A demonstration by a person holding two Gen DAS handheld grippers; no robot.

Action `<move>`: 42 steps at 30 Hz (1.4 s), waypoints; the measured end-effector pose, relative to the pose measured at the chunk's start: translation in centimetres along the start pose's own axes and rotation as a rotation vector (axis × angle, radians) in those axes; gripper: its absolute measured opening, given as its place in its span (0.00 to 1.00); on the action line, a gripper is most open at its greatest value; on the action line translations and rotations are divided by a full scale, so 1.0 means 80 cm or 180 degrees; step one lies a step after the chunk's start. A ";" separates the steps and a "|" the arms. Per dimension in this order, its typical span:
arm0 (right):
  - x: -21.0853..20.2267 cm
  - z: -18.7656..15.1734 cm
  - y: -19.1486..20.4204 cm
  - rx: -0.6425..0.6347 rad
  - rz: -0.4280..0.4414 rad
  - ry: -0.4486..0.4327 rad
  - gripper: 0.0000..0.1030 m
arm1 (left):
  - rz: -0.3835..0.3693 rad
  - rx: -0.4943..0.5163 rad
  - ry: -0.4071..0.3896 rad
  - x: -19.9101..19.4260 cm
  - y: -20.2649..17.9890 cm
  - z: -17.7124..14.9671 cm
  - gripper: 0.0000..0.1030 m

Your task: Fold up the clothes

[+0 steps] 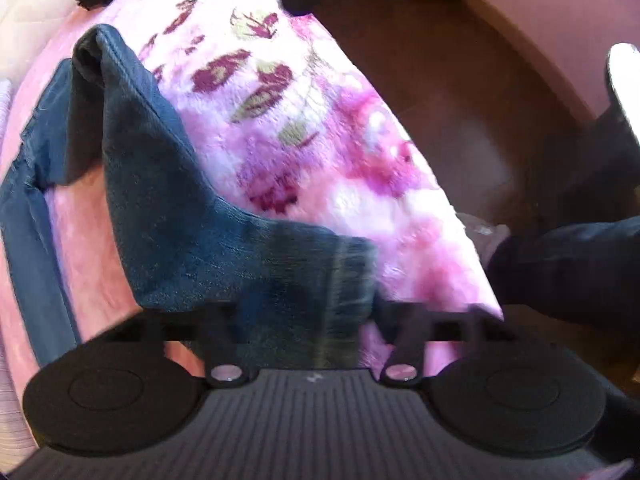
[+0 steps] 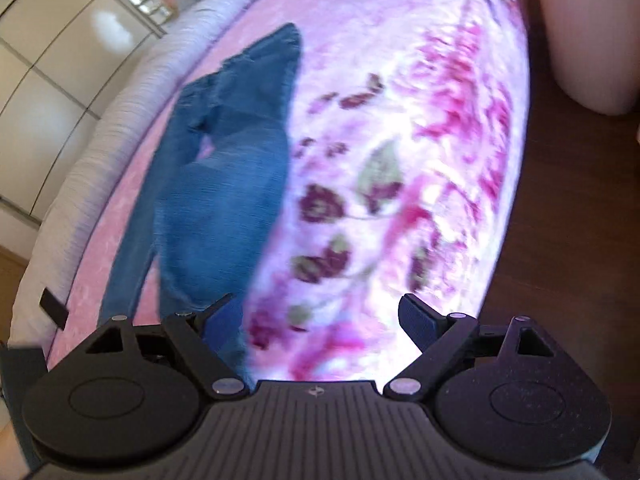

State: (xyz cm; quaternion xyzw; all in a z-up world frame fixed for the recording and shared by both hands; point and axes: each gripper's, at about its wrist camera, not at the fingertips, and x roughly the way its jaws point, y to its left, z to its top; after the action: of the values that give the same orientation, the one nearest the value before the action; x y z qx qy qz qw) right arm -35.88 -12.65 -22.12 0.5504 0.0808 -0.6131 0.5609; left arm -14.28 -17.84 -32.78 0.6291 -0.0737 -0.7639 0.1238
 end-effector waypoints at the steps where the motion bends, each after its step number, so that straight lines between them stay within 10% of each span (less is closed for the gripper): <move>1: 0.000 -0.001 -0.003 0.0044 0.0005 0.0011 0.85 | -0.0101 -0.0377 -0.0118 -0.012 0.021 -0.004 0.15; 7: 0.010 -0.010 -0.004 0.0245 0.0239 0.0145 0.85 | -0.2032 -0.4414 -0.1416 -0.088 0.176 -0.141 0.15; 11: 0.022 -0.028 0.011 0.0603 0.0739 0.0238 0.86 | -0.2778 -0.6570 -0.1631 -0.065 0.147 -0.254 0.15; 13: 0.030 -0.040 0.021 0.0806 0.0988 0.0293 0.86 | -0.2865 -0.7061 -0.1467 -0.050 0.114 -0.287 0.15; 20: 0.065 -0.072 0.044 0.1136 0.1171 0.0495 0.80 | -0.3003 -0.6733 -0.0608 -0.010 0.049 -0.308 0.14; 24: 0.077 -0.077 0.057 0.0938 0.0887 0.0637 0.12 | -0.2836 -0.6059 -0.0403 -0.037 0.035 -0.309 0.12; 25: 0.074 -0.074 0.062 0.0772 0.0642 0.0651 0.09 | -0.2734 -0.5888 -0.0400 -0.048 0.037 -0.312 0.12; 30: 0.017 -0.044 0.118 -0.0132 -0.0167 0.0346 0.07 | -0.2056 -0.5534 -0.0620 -0.115 0.062 -0.365 0.21; 34: -0.028 -0.036 0.257 -0.1782 -0.0594 -0.0063 0.07 | -0.1605 -0.5766 -0.0777 -0.162 0.082 -0.433 0.25; 39: 0.009 -0.104 0.407 -0.3325 0.0145 0.0469 0.28 | -0.1049 -0.6180 -0.0796 -0.203 0.091 -0.524 0.30; 42: 0.019 -0.127 0.413 -0.3191 0.0478 0.0749 0.41 | -0.0892 -0.6216 -0.0780 -0.206 0.097 -0.548 0.39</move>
State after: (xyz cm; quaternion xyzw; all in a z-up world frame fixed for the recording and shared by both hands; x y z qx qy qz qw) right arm -3.94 -18.05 -10.02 0.2837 0.3872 -0.3911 0.7852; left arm 32.30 -18.74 -23.82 0.1709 0.6503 -0.5568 0.4877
